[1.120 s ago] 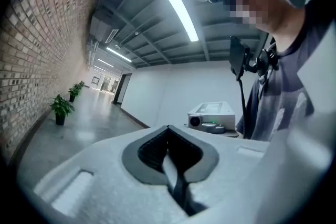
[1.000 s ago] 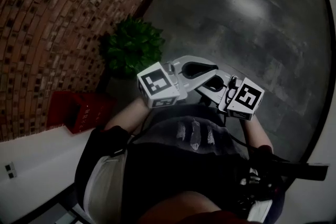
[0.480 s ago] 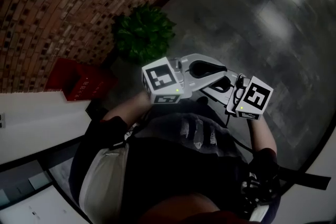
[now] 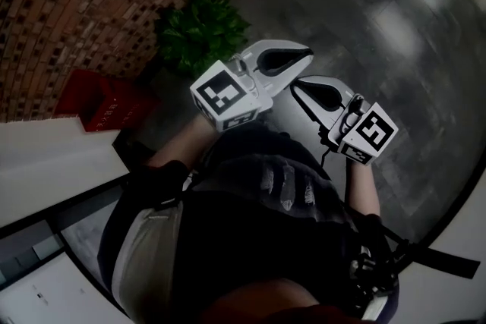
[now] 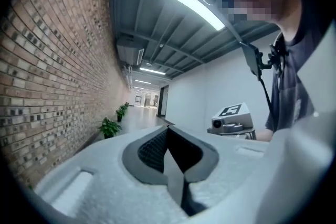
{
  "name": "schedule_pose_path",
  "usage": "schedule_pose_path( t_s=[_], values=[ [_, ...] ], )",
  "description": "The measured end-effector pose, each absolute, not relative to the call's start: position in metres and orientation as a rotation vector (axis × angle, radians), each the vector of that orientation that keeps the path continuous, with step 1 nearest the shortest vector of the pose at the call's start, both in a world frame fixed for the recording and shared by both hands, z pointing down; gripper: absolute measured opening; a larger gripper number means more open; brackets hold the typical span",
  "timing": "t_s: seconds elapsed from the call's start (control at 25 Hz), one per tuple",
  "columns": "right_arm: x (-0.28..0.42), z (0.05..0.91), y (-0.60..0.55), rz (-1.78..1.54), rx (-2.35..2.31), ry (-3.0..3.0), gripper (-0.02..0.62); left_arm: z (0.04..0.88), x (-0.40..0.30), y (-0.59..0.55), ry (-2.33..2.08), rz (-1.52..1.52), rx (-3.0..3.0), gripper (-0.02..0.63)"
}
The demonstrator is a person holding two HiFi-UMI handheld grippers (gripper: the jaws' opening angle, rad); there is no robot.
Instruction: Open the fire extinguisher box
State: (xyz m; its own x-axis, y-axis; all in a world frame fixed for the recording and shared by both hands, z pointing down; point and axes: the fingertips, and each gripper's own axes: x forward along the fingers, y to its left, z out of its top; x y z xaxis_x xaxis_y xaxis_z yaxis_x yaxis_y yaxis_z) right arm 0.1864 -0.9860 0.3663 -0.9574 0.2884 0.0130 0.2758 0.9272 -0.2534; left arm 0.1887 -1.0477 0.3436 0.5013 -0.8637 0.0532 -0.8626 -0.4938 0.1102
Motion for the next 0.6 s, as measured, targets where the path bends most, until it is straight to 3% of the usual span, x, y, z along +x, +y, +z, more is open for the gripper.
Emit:
schedule_pose_path(
  t_s=[0.24, 0.6],
  values=[
    [0.155, 0.367, -1.027, 0.391, -0.344, -3.008, 0.002, 0.344, 0.113, -1.077, -1.601, -0.154, 2.533, 0.003],
    [0.056, 0.376, -1.084, 0.63, -0.342, -2.969, 0.002, 0.359, -0.001, -1.115, -1.675, -0.103, 2.498, 0.003]
  ],
)
